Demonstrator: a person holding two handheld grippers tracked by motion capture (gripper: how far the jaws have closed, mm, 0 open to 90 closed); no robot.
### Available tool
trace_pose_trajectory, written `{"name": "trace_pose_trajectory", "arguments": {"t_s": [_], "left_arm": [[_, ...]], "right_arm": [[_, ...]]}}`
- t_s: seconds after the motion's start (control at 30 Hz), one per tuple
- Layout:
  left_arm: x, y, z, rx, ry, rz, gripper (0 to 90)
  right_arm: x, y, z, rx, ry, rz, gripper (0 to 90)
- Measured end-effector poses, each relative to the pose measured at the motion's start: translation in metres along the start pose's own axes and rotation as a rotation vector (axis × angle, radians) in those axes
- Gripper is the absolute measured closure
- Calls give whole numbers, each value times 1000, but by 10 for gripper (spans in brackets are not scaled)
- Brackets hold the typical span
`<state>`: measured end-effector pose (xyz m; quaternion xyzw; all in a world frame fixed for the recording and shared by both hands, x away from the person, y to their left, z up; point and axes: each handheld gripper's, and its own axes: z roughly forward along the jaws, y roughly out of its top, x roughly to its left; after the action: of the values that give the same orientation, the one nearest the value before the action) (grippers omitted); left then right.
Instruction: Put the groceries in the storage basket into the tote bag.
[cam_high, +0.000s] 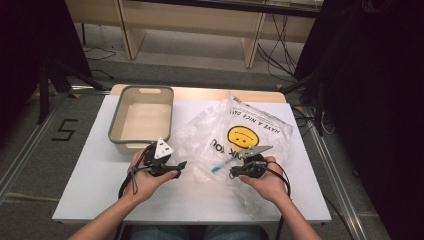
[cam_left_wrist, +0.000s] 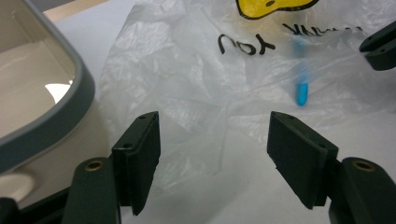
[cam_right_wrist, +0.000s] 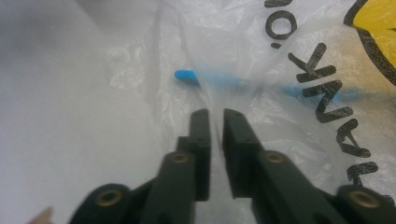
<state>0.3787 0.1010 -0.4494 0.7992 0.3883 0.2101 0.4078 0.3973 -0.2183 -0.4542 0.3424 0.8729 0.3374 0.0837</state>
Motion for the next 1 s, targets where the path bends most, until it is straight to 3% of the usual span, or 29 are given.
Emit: {"name": "trace_pose_trajectory", "arguments": {"t_s": [0.13, 0.27, 0.37, 0.6, 1.0], "left_arm": [[3, -7, -3, 27, 30, -6, 336], [7, -13, -2, 40, 48, -17, 335], [10, -15, -2, 39, 56, -26, 337], [16, -19, -3, 45, 63, -41, 337], [27, -25, -8, 34, 81, -84, 335]], "right_arm": [[-1, 1, -11, -83, -10, 27, 654], [-4, 2, -29, -193, -65, 42, 571], [-8, 0, -39, -243, -97, 68, 516], [-17, -14, -42, -221, -119, 100, 487], [-18, -25, -53, -257, -139, 148, 473]]}}
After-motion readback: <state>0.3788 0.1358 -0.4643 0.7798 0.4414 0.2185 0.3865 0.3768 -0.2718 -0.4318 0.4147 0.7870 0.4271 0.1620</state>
